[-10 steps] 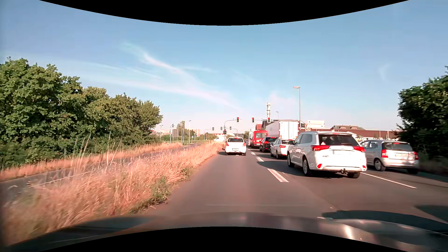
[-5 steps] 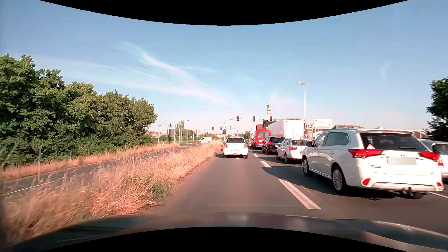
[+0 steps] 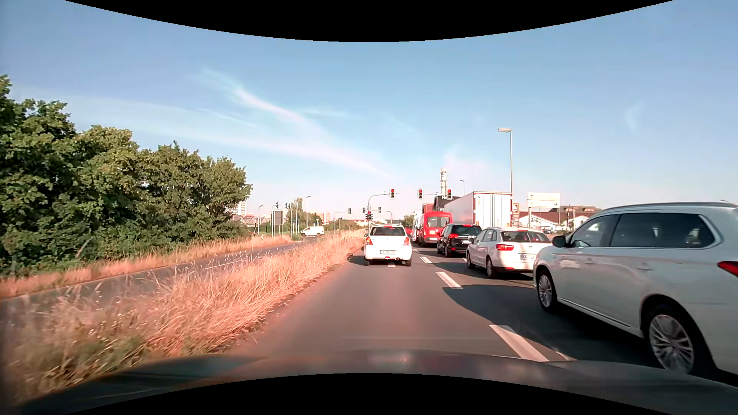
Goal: Follow the waypoints while adhering to traffic rules and regulations
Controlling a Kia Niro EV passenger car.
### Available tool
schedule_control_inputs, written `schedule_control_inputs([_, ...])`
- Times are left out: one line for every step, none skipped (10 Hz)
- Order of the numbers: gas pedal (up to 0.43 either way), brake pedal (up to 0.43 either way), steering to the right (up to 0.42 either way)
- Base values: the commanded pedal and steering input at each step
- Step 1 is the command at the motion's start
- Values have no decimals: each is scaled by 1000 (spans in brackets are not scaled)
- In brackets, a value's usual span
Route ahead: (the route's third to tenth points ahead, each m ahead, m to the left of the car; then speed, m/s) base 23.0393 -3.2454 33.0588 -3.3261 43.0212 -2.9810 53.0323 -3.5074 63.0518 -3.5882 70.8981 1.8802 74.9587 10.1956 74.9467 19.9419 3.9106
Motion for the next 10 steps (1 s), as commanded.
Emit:
schedule_control_inputs([0, 232, -5])
schedule_control_inputs([0, 232, -5])
schedule_control_inputs([0, 232, -5])
schedule_control_inputs([0, 226, -5])
schedule_control_inputs([0, 226, -5])
schedule_control_inputs([0, 226, -5])
schedule_control_inputs([0, 226, -5])
schedule_control_inputs([0, 226, -5])
schedule_control_inputs([0, 226, -5])
schedule_control_inputs([0, 213, -5])
